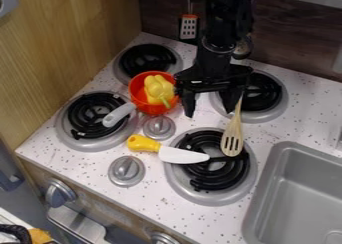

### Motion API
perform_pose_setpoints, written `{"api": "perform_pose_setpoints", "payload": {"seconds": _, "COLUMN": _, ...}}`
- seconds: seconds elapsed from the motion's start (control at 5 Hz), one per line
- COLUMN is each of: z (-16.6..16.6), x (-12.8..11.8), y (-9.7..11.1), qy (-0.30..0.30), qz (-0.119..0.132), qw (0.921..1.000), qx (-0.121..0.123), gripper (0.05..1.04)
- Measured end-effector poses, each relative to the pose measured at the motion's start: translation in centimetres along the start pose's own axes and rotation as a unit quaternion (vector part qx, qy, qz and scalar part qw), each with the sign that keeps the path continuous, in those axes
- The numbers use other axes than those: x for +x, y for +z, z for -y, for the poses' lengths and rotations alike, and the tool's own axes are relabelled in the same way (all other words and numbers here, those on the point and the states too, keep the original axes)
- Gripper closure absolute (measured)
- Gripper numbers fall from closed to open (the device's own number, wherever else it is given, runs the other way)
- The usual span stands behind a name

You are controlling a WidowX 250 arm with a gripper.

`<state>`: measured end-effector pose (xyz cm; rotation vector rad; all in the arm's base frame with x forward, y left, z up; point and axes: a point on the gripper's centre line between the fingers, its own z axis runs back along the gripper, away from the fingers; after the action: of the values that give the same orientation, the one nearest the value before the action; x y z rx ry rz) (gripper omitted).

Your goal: Rotate the yellow knife to the right

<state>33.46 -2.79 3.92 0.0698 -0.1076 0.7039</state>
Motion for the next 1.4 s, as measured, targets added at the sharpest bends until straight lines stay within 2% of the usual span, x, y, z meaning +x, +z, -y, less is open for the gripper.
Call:
{"api": "perform_pose_setpoints", "payload": {"seconds": 0.2, "z": -0.2, "x": -0.4, "y": -1.0, "qy": 0.000, "qz": -0.010, "qw": 0.9999, "qx": 0.011, "gripper": 0.084}}
{"api": "perform_pose_setpoints", "payload": {"seconds": 0.4, "z": -1.3, "x": -1.1, "y": -2.1, "qy": 0.041, "qz": -0.018, "qw": 0.9988, "qx": 0.022, "gripper": 0.083}}
{"api": "perform_pose_setpoints", "payload": {"seconds": 0.6, "z": -2.5, "x": -0.9, "y": -2.4, "qy": 0.097, "qz": -0.028, "qw": 0.9943, "qx": 0.035, "gripper": 0.084}}
{"api": "perform_pose_setpoints", "payload": {"seconds": 0.8, "z": -3.5, "x": -1.0, "y": -2.5, "qy": 0.160, "qz": -0.040, "qw": 0.9849, "qx": 0.053, "gripper": 0.084}}
{"api": "perform_pose_setpoints", "payload": {"seconds": 1.0, "z": -4.7, "x": -1.3, "y": -3.4, "qy": 0.226, "qz": -0.019, "qw": 0.9714, "qx": 0.071, "gripper": 0.084}}
{"api": "perform_pose_setpoints", "payload": {"seconds": 1.2, "z": -5.5, "x": -1.6, "y": -3.4, "qy": 0.298, "qz": 0.019, "qw": 0.9507, "qx": 0.085, "gripper": 0.084}}
{"api": "perform_pose_setpoints", "payload": {"seconds": 1.4, "z": -6.2, "x": -1.1, "y": -3.7, "qy": 0.318, "qz": 0.030, "qw": 0.9440, "qx": 0.081, "gripper": 0.084}}
